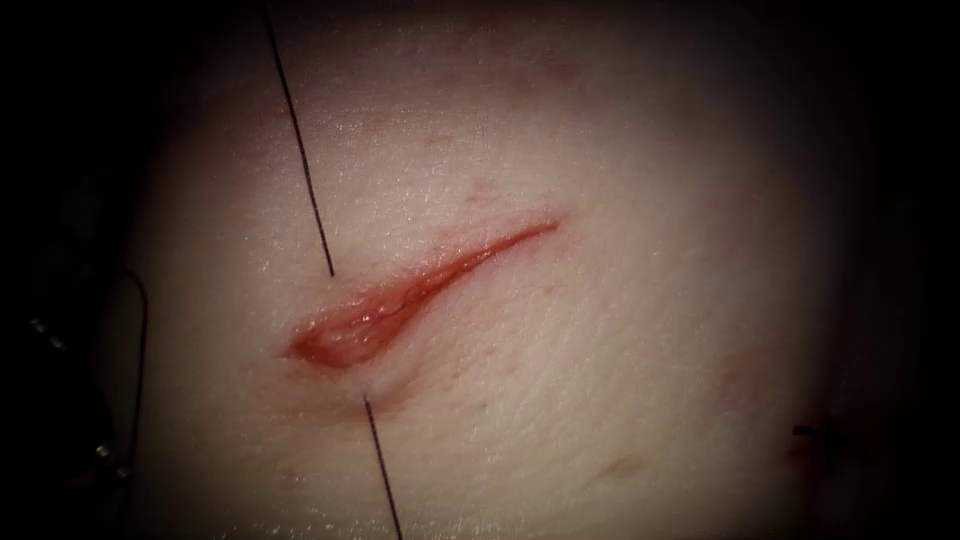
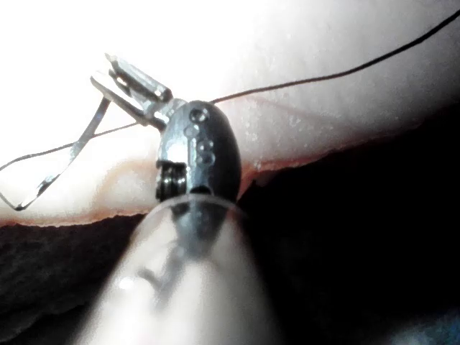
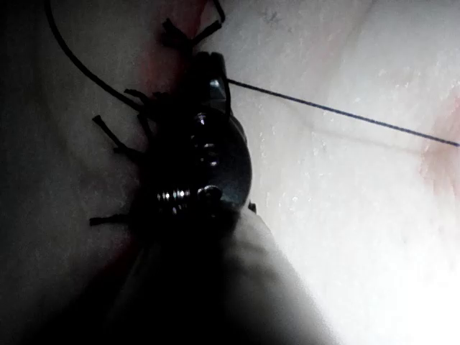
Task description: Wound Closure
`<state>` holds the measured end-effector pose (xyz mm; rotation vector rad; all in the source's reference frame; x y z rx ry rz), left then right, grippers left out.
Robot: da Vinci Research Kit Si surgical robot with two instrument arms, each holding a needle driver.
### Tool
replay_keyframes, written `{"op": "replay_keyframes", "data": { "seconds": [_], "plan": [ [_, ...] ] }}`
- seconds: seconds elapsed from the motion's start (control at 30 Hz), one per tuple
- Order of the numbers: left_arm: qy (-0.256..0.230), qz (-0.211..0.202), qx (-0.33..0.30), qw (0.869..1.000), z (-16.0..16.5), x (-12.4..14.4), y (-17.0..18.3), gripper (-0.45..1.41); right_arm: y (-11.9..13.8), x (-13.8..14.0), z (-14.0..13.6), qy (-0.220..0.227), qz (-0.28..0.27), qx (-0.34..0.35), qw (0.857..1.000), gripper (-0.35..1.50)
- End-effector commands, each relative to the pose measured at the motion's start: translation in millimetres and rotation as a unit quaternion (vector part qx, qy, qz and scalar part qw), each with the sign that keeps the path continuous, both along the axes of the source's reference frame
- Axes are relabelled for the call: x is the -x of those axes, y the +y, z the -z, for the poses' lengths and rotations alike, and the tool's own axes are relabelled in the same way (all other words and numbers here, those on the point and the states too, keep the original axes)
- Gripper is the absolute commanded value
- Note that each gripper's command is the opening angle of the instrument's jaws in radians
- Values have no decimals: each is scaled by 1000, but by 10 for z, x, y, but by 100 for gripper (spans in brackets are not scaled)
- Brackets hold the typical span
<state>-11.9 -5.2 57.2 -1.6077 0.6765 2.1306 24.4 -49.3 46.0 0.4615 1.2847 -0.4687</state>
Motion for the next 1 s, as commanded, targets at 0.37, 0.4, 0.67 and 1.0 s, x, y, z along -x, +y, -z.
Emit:
{"op": "replay_keyframes", "data": {
  "seconds": [0.37,0.4,0.67,1.0],
  "plan": [
    [-1,-2,-2,1000,-6,6,-8,-45,136,20,10,15,-195,36,980,133],
    [-1,-2,-2,1000,-6,6,-8,-45,141,20,10,16,-200,39,979,133],
    [-1,-2,-2,1000,-7,6,-9,-45,168,2,-6,18,-230,45,972,134],
    [-1,-2,-2,1000,-7,7,-8,-45,180,-38,-39,21,-261,54,964,112]
  ]
}}
